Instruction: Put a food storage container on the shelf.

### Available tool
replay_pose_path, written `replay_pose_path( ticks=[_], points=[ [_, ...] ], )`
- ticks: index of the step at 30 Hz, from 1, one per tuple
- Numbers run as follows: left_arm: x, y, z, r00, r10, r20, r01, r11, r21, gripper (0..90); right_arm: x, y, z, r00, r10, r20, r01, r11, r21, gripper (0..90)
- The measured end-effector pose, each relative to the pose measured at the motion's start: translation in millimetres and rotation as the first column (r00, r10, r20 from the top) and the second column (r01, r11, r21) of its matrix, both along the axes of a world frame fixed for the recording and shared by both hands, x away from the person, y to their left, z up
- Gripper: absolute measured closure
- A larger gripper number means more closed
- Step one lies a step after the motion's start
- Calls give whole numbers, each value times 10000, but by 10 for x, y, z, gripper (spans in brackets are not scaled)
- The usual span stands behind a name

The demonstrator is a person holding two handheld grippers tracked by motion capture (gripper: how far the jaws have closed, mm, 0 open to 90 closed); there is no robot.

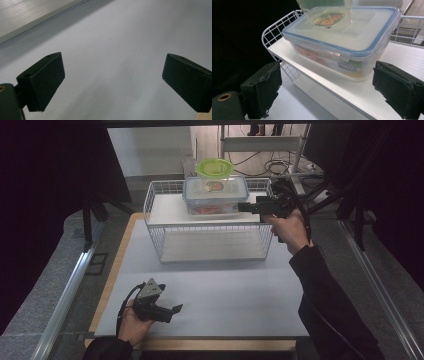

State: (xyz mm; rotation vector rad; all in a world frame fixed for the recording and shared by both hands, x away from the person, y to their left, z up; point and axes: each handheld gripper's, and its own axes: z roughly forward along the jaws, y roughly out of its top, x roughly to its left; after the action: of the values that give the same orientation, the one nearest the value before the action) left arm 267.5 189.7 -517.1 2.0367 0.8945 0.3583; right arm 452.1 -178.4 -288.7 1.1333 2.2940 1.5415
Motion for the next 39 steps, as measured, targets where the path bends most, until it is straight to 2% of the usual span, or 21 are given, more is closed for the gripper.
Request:
replay_pose_path(
  ticks=[9,16,32,39],
  points=[
    [-1,6,8,10000,-15,-54,15,9999,-136,40,-80,2,-87,9997,42,257,-36,9998,-220,81],
    [-1,6,7,10000,-12,-46,12,10000,-76,39,-140,4,-162,9992,73,390,-59,9993,-367,76],
    [-7,4,6,10000,-8,83,8,10000,-89,39,-355,-5,-298,9956,282,888,-185,9939,-1088,53],
    [-9,1,4,9999,-6,145,6,10000,-53,38,-440,11,-444,9946,450,934,-300,9873,-1562,48]
  ],
)
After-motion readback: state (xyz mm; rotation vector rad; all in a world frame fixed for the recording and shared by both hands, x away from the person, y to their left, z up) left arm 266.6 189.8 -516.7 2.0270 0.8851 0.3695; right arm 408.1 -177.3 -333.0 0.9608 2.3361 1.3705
